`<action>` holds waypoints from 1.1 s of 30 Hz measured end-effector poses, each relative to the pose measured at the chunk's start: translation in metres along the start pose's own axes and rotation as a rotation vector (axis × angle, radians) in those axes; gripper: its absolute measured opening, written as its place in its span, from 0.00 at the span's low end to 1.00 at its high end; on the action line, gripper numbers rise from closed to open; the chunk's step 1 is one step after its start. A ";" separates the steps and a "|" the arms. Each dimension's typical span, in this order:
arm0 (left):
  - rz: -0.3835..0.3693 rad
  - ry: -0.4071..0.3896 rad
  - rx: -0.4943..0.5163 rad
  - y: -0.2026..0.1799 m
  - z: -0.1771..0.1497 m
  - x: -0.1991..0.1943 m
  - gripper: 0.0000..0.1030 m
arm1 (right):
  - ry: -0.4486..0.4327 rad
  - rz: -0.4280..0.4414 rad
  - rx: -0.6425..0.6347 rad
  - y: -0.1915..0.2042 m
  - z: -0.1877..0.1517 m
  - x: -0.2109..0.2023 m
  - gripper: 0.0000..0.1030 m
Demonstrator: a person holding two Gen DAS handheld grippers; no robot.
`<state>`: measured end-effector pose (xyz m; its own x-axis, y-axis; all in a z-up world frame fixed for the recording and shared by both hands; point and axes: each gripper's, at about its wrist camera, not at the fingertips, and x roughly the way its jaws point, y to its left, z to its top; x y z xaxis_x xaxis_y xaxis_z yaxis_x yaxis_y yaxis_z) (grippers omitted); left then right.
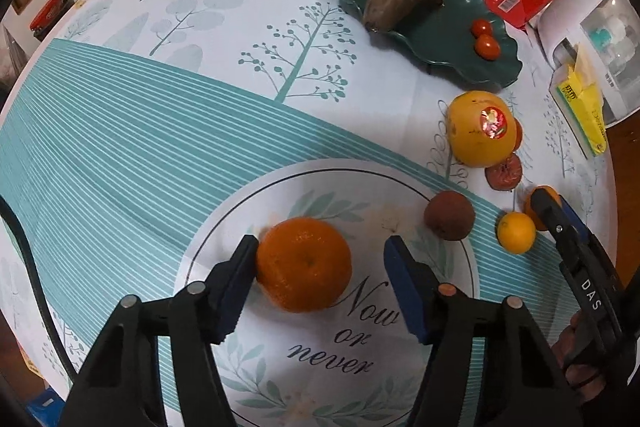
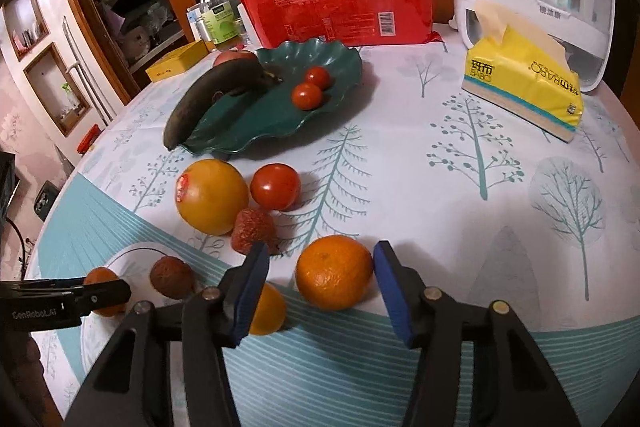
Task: Organize fruits
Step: 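Grasp the orange on the white plate with the left tool while the right tool grasps a loose orange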
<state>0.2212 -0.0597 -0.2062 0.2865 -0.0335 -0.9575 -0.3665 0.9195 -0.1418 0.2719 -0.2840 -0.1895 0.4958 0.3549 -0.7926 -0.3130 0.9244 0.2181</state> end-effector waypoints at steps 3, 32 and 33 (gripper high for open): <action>0.017 0.001 -0.012 0.003 0.001 0.002 0.50 | 0.019 -0.003 0.004 -0.002 -0.001 0.004 0.43; -0.067 -0.077 0.116 0.042 0.025 -0.040 0.42 | 0.007 -0.104 0.047 0.020 0.007 -0.016 0.38; -0.068 -0.084 0.127 0.044 0.030 -0.043 0.42 | 0.004 -0.106 0.048 0.023 0.008 -0.017 0.38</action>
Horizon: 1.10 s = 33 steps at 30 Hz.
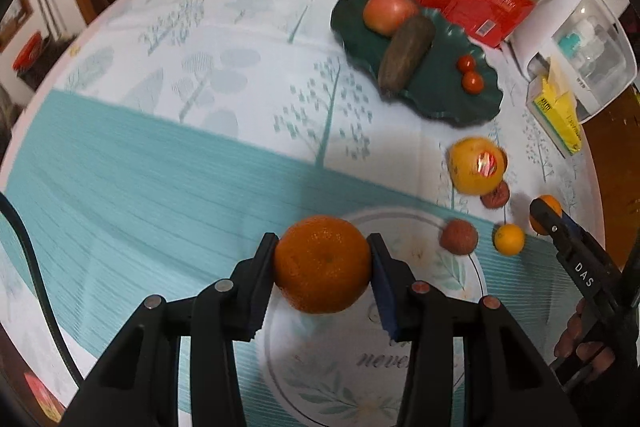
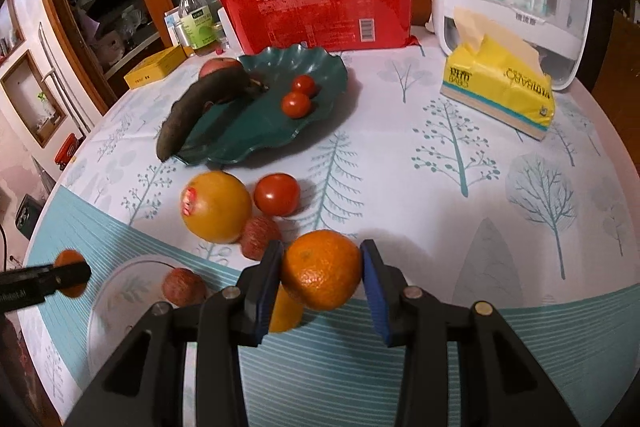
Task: Organize fruits
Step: 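Grasp the orange on the white plate with the left tool while the right tool grasps a loose orange, then carry both oranges onto the green plate and open both tools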
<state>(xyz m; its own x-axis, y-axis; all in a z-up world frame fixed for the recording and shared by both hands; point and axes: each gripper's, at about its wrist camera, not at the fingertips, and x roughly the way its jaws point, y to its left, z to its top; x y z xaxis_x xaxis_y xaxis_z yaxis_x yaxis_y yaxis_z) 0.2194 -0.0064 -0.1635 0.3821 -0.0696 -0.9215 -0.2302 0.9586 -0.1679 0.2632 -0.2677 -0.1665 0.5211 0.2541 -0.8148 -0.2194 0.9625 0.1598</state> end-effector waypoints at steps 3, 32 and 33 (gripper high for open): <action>-0.011 -0.018 0.034 0.007 0.021 -0.008 0.42 | -0.015 -0.009 0.000 0.011 0.005 -0.003 0.38; -0.159 -0.109 0.337 -0.005 0.187 0.037 0.42 | -0.128 -0.091 0.006 0.104 0.069 0.034 0.39; -0.169 -0.100 0.334 -0.007 0.187 0.041 0.42 | -0.128 -0.095 0.010 0.104 0.071 0.037 0.39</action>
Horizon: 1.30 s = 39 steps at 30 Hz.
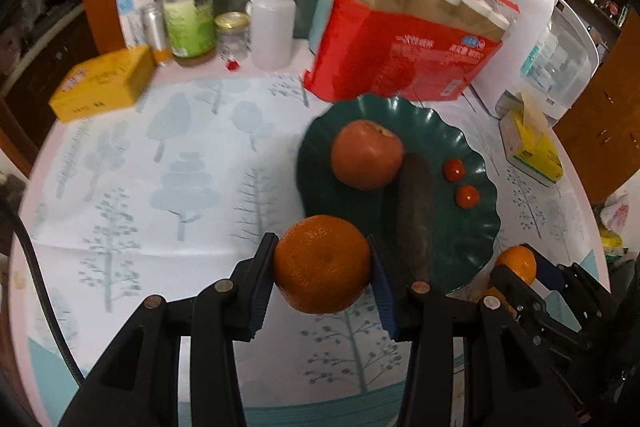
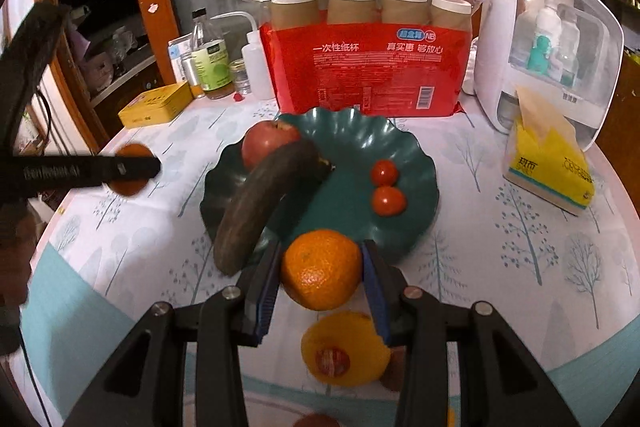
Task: Organize fruits
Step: 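Carry both oranges onto the green plate and open both tools, then withdraw both open tools from the green plate toward the grapefruit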
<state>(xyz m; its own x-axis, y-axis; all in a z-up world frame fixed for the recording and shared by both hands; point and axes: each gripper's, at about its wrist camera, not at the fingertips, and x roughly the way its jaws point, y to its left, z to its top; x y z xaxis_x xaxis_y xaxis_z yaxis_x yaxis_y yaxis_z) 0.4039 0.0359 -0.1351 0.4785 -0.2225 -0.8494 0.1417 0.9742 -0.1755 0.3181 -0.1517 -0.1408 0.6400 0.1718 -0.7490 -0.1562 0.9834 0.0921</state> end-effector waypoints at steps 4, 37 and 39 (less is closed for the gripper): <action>-0.045 0.020 -0.023 -0.003 -0.003 0.019 0.42 | 0.012 -0.002 0.012 0.001 0.002 0.009 0.39; -0.143 -0.007 -0.124 0.008 -0.016 -0.009 0.68 | 0.000 -0.022 0.126 -0.007 0.002 -0.006 0.55; -0.138 -0.006 -0.121 0.009 -0.020 -0.015 0.71 | -0.005 -0.028 0.149 -0.010 0.000 -0.015 0.55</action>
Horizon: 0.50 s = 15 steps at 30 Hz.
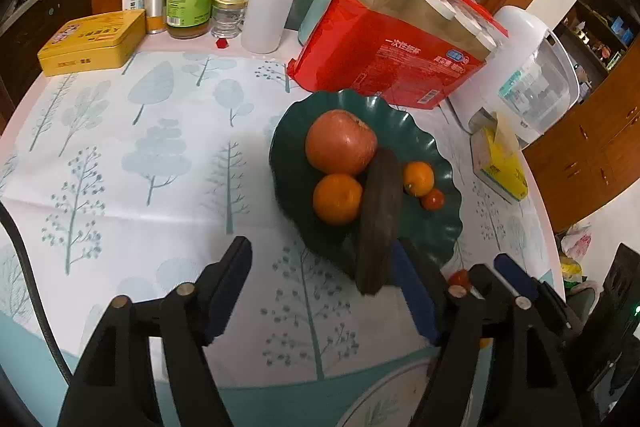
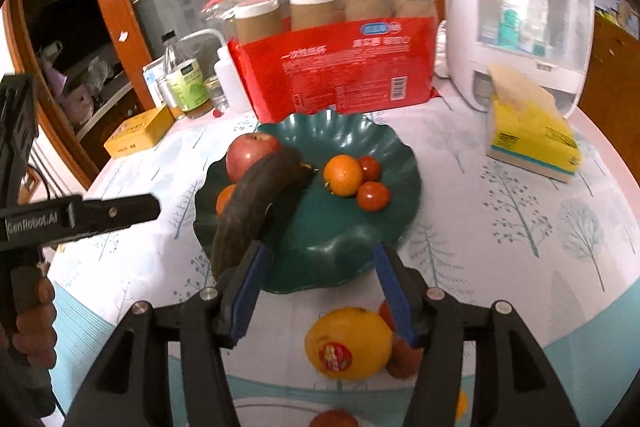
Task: Organize fruits
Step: 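Withdraw both open tools from the green plate toward the grapefruit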
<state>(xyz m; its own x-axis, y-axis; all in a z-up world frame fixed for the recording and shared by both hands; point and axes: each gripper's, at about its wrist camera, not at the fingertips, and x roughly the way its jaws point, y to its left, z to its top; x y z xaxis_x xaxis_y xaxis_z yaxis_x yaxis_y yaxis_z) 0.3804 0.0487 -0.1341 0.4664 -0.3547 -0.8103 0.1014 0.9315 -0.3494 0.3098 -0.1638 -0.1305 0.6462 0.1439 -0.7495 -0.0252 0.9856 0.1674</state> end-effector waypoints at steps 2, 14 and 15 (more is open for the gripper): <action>0.001 0.000 0.003 0.000 -0.006 -0.008 0.72 | -0.005 -0.008 0.011 -0.002 -0.003 -0.008 0.55; 0.028 0.048 0.010 -0.006 -0.047 -0.033 0.79 | -0.010 -0.041 0.017 -0.011 -0.028 -0.056 0.59; 0.029 0.055 0.006 -0.006 -0.050 -0.033 0.79 | -0.012 -0.042 0.015 -0.014 -0.031 -0.060 0.59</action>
<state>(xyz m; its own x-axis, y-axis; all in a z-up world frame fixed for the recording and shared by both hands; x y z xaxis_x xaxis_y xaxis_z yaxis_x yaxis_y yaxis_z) 0.3202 0.0507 -0.1285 0.4206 -0.3314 -0.8445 0.0941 0.9418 -0.3227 0.2478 -0.1835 -0.1081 0.6557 0.1016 -0.7482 0.0134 0.9892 0.1460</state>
